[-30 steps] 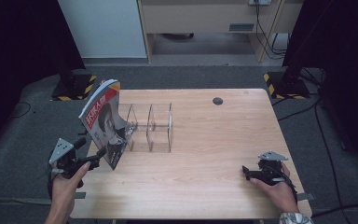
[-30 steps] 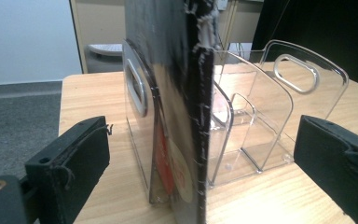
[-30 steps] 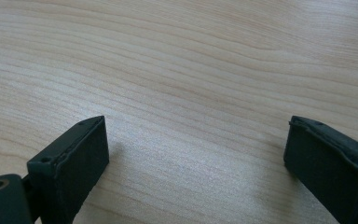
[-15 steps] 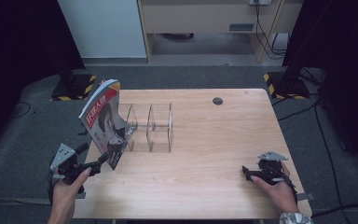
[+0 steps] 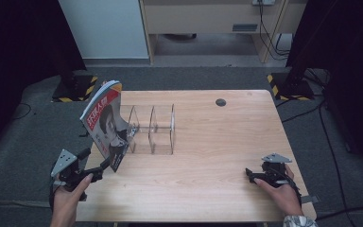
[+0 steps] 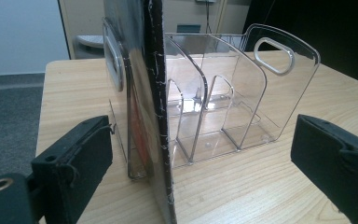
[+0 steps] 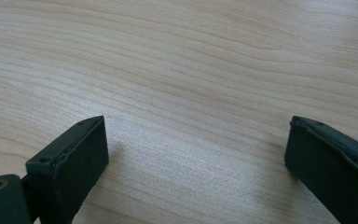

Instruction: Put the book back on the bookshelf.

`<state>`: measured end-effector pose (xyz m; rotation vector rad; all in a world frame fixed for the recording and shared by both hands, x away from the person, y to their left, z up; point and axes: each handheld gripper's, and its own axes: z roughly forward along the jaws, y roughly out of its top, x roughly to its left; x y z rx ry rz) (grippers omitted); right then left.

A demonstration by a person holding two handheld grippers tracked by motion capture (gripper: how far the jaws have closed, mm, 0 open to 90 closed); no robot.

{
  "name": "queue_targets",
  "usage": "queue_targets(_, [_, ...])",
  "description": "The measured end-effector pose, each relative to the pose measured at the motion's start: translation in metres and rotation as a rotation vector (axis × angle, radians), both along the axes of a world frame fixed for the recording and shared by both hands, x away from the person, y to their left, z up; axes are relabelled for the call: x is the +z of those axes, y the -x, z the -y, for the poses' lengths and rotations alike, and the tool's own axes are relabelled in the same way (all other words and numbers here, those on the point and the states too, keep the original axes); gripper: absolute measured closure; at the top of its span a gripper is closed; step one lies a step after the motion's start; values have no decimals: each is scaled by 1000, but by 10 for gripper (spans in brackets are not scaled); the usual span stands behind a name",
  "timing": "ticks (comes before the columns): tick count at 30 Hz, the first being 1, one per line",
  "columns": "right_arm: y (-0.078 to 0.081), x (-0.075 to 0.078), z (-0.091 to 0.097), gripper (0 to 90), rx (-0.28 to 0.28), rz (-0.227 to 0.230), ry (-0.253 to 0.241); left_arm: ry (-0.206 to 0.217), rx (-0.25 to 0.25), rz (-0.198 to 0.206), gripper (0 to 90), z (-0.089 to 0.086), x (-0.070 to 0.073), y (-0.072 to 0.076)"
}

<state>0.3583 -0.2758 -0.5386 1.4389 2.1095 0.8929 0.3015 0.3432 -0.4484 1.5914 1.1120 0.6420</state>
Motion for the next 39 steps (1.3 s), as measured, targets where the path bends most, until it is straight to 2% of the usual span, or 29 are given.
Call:
queue_targets(10, [0,0,0,64,0,0,-1,-5,-45,-15,59,11,-3,9])
queue_targets(14, [0,0,0,64,1,-4,-1,6,-64,-19,66,19,-5,12])
queue_targets(24, [0,0,0,64,1,-3,-2,-22,-115,-28,70,37,-6,13])
queue_targets(31, [0,0,0,64,3,-5,-2,-39,-155,-38,70,53,-8,7])
queue_targets(39, [0,0,0,64,-1,-4,-3,-70,-189,-53,57,78,-9,-9])
